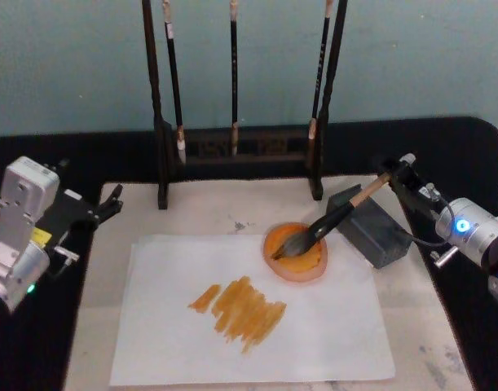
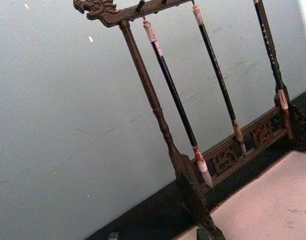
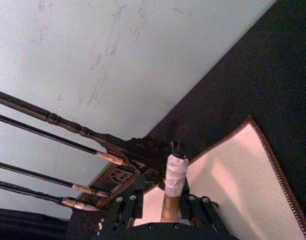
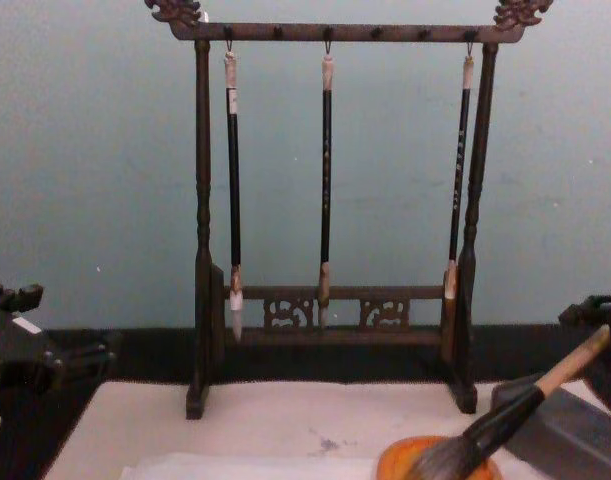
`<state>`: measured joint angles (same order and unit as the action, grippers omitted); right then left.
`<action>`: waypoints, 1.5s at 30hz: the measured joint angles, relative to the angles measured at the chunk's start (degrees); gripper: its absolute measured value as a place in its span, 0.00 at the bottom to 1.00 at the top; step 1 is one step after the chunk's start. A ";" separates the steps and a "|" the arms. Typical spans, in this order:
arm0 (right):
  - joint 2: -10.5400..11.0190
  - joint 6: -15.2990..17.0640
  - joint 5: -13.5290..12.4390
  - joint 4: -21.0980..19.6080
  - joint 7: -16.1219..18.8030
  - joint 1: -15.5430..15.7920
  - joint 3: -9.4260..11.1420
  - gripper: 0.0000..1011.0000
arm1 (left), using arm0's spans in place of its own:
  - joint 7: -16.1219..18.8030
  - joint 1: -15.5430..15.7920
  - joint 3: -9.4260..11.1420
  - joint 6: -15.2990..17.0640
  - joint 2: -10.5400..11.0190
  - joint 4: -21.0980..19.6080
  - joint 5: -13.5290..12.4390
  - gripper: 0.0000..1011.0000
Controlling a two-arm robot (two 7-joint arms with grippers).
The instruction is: Pick up the brush from the inkstone, write on the paper, then place the brush back to its original position.
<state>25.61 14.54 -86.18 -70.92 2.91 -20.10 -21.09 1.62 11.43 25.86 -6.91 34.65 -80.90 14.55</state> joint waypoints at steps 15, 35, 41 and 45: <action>-0.05 0.06 0.04 -0.04 -0.04 0.04 0.08 0.83 | 0.00 0.00 0.00 0.00 0.00 0.00 0.00 1.00; 5.82 -6.69 -1.30 -15.62 -9.77 9.27 1.09 0.99 | 0.00 0.00 0.00 0.00 0.00 0.00 0.00 1.00; 10.59 -12.89 17.94 -24.46 -15.34 11.36 -3.56 0.99 | 0.00 0.00 0.00 0.00 0.00 0.00 0.00 1.00; 11.97 -14.44 25.45 -26.83 -16.51 11.66 -5.75 0.99 | 0.00 0.00 0.00 0.00 0.00 0.00 0.00 1.00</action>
<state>37.58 0.10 -60.73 -97.75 -13.60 -8.44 -26.84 1.62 11.43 25.86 -6.91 34.65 -80.90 14.55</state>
